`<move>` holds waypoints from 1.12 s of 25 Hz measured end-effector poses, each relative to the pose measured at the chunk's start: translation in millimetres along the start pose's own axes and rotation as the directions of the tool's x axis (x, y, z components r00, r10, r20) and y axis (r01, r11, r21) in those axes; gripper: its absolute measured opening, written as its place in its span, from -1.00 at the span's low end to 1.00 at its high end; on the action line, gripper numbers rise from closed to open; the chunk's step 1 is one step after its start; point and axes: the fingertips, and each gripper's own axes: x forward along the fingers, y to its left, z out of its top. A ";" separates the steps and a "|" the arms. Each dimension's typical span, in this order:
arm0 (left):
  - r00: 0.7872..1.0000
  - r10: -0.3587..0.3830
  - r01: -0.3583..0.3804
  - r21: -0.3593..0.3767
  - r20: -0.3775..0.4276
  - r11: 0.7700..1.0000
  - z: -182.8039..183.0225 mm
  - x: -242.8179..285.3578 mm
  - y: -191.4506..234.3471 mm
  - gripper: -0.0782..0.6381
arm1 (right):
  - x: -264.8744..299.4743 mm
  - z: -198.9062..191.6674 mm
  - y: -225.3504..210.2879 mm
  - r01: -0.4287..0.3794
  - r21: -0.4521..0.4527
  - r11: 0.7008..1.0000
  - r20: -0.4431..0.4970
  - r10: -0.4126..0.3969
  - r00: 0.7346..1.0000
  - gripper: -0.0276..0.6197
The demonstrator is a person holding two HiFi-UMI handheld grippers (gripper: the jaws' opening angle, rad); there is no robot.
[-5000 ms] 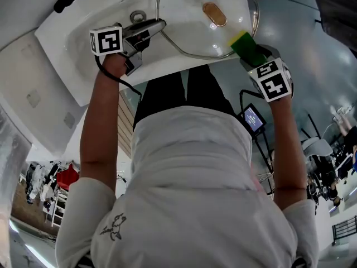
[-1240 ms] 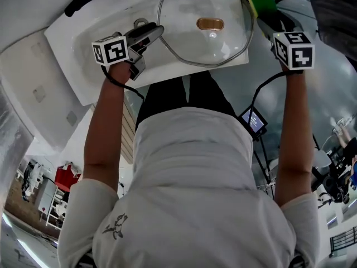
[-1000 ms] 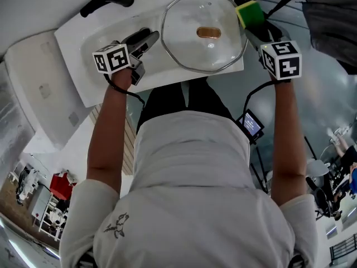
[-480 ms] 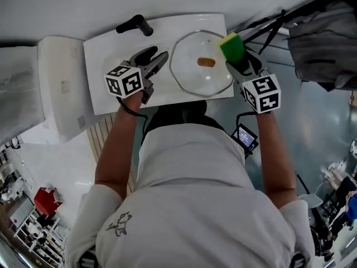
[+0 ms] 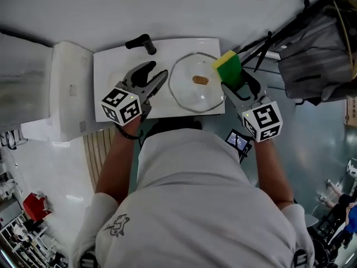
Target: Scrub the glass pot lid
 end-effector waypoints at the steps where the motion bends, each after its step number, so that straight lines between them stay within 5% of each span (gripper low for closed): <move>1: 1.000 0.002 -0.003 0.021 0.017 1.000 8.4 -3.0 -8.2 -0.18 | -5.8 5.8 1.3 -0.001 -0.003 1.000 0.019 0.001 1.000 -0.01; 7: 0.994 -0.011 0.000 0.101 0.109 0.995 47.1 -18.7 -49.1 -0.30 | -29.5 25.5 6.5 0.004 0.011 1.000 0.120 -0.005 0.993 -0.01; 14: 0.994 -0.009 -0.012 0.189 0.109 0.982 53.5 -20.1 -64.5 -0.77 | -31.3 40.2 9.8 0.004 0.010 1.000 0.203 -0.006 0.979 -0.01; 28: 0.995 -0.006 -0.018 0.230 0.104 0.973 57.1 -29.4 -132.2 -0.79 | -58.9 32.4 20.9 -0.068 0.026 0.997 0.236 0.060 0.970 -0.01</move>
